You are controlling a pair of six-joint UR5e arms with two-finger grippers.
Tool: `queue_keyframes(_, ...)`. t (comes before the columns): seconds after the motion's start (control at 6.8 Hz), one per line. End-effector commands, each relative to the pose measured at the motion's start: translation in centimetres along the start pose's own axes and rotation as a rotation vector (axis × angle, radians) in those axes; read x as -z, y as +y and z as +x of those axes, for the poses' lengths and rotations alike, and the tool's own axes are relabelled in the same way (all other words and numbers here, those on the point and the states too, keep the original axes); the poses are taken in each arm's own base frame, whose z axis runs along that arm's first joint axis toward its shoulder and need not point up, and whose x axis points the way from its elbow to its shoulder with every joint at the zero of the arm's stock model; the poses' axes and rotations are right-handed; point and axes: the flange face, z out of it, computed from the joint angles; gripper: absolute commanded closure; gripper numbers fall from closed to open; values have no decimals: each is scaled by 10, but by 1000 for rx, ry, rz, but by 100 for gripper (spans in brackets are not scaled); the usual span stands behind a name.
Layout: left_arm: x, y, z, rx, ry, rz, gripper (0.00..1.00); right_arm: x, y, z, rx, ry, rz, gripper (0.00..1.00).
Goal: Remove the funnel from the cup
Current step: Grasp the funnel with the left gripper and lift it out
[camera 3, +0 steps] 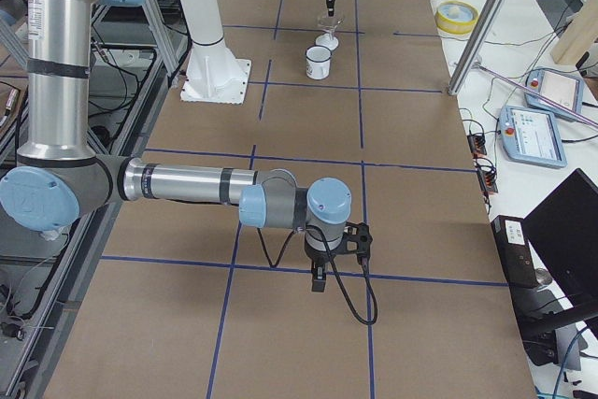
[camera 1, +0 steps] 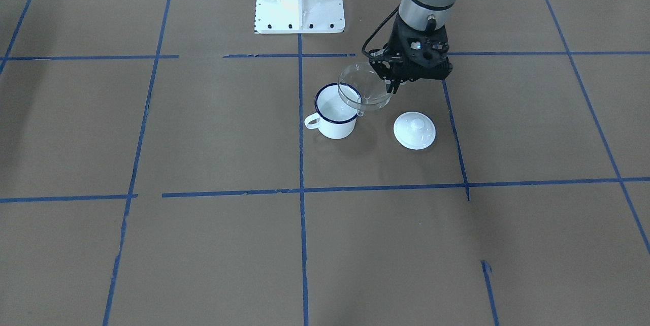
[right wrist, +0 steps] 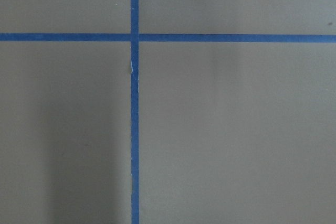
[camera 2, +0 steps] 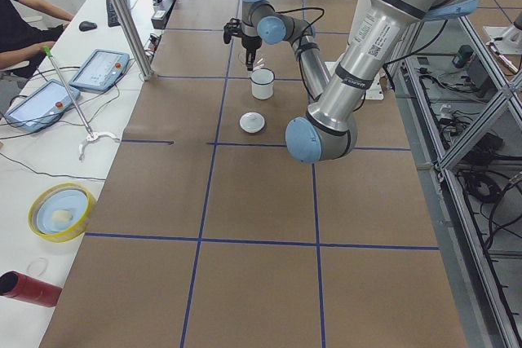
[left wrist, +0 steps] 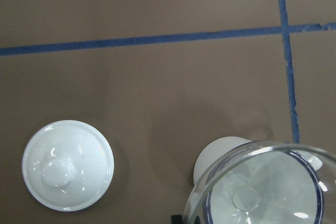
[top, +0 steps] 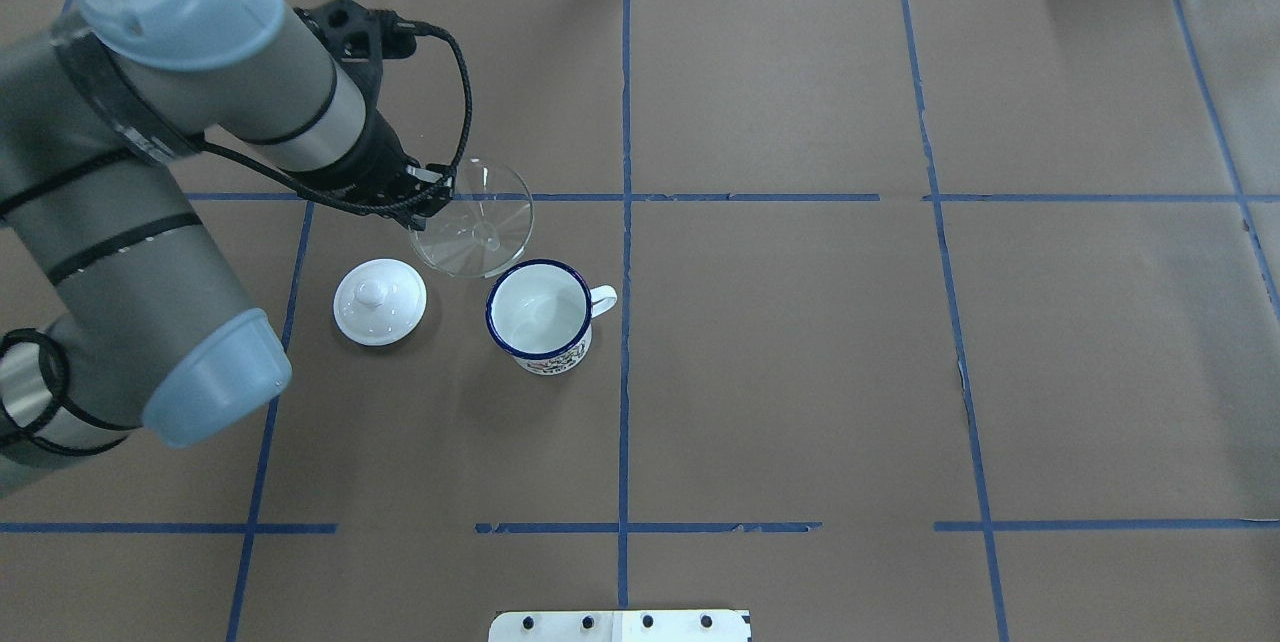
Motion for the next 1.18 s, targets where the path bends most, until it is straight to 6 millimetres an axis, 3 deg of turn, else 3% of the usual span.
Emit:
queue_keyframes(0.0,27,-28,-17,13,48,43,100,0,0,0,0,0,0,0)
queue_keyframes(0.29,-14,-88,-46,46,56,288,100,0,0,0,0,0,0,0)
queue_keyframes(0.74,-74,-137,-96,91,80,648,100,0,0,0,0,0,0,0)
queue_keyframes(1.03,-138,-155,-147,111,116,843,100,0,0,0,0,0,0,0)
